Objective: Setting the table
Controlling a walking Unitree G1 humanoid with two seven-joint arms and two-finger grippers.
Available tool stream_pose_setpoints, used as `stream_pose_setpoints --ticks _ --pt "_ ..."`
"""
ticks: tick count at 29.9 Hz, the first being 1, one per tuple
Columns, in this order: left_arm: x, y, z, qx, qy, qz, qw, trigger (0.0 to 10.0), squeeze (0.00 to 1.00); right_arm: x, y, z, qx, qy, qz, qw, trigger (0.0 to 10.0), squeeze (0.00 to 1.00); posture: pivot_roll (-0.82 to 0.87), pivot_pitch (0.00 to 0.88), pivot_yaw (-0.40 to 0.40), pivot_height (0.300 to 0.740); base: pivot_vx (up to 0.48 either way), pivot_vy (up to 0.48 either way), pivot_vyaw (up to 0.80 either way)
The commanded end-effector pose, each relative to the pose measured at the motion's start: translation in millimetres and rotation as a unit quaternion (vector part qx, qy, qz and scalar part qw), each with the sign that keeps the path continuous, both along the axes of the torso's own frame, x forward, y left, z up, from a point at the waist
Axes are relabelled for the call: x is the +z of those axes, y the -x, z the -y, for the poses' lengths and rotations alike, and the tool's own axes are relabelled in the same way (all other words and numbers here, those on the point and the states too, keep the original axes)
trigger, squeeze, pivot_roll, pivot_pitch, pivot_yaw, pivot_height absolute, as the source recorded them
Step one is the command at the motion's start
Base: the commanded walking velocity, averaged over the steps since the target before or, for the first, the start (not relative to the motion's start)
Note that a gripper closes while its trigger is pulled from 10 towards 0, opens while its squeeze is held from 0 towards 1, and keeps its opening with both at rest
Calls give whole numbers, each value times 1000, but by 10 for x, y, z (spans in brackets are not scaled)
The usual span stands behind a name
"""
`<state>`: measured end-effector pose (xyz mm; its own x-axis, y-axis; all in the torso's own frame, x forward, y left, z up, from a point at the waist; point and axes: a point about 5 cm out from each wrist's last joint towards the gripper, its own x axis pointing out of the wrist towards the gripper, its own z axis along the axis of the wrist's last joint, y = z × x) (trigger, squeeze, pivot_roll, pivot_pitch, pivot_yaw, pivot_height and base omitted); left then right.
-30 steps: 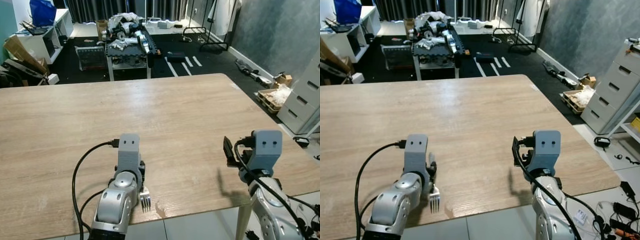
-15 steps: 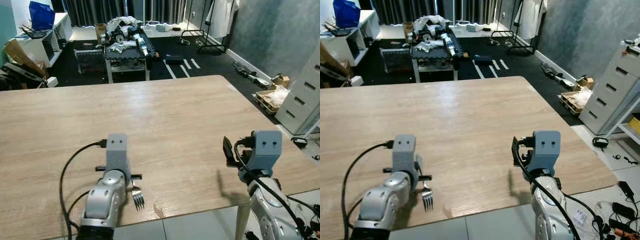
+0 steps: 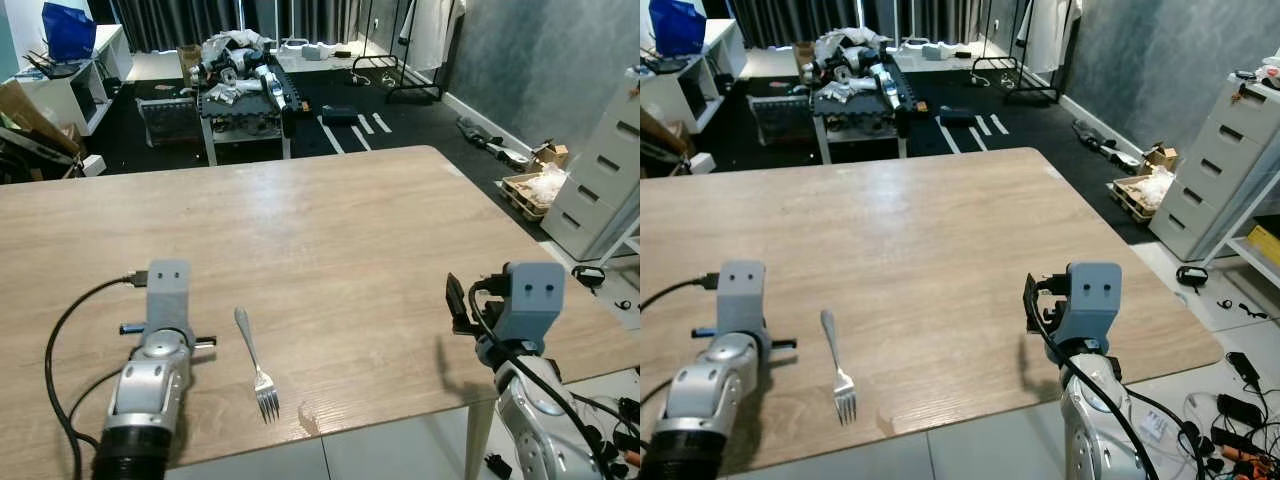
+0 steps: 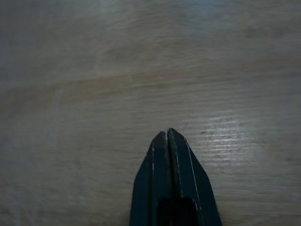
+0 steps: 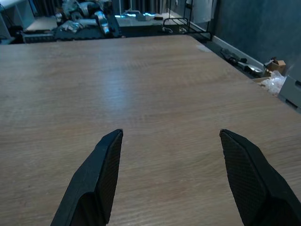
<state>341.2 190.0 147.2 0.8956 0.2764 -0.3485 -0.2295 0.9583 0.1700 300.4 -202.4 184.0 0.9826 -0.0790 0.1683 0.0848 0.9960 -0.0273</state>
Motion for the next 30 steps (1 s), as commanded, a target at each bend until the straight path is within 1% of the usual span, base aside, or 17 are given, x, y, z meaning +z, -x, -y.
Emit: stream_pose_setpoints --ticks 1,2,4,5,6,10,15,17,18,19,24,25,27,28,29,30 --pt "-44 22 116 -30 -13 -4 999 10000 710 -40 13 11 -1 0 -6 1000 10000 0 5 127 69 740 0 0 0" --pt "-7 25 178 -43 -16 5 999 10000 1000 -41 15 9 -1 0 -6 1000 10000 0 5 127 69 740 0 0 0" --pt "40 62 351 -65 -5 15 998 10000 1000 -45 20 5 0 0 -6 1000 10000 0 4 126 71 740 0 0 0" --pt "50 77 401 -70 0 17 997 10000 1000 -47 21 5 0 0 -6 1000 10000 0 4 126 71 740 0 0 0" --pt "50 77 401 -70 0 17 997 10000 1000 -47 21 5 0 0 -6 1000 10000 0 4 126 71 740 0 0 0" --pt "90 160 661 -88 21 21 996 10000 1000 -43 12 -4 2 1 -6 1000 10000 0 3 122 70 740 0 0 0" --pt "129 180 741 -98 22 32 994 10000 1000 -37 5 -6 4 2 -5 1000 10000 0 3 122 70 740 0 0 0" --pt "190 196 814 -109 12 52 993 10000 1000 -32 -2 -7 5 3 -4 1000 10000 0 3 115 69 740 0 0 0" --pt "190 196 814 -109 12 52 993 10000 1000 -32 -2 -7 5 3 -4 1000 10000 0 3 115 69 740 0 0 0" --pt "219 201 838 -113 6 61 992 10000 0 -32 -3 -8 6 3 -4 1000 10000 0 3 115 69 740 0 0 0" --pt "255 194 853 -118 -1 73 990 10000 0 -36 -2 -13 6 2 -4 1000 10000 0 2 112 73 740 0 0 0" --pt "280 192 871 -125 8 78 989 10000 0 -38 1 -14 6 2 -4 1000 10000 0 1 111 75 740 0 0 0" --pt "280 192 871 -125 8 78 989 10000 0 -38 1 -14 6 2 -4 1000 10000 0 1 111 75 740 0 0 0" --pt "295 199 942 -142 37 74 986 10000 0 -41 3 -13 6 2 -4 1000 10000 0 0 110 74 740 0 0 0" --pt "284 216 1031 -155 65 60 984 10000 0 -42 3 -12 6 2 -4 1000 10000 0 0 110 74 740 0 0 0" --pt "266 233 1108 -165 84 47 982 10000 0 -43 1 -13 6 2 -4 1000 10000 0 -1 108 73 740 0 0 0"
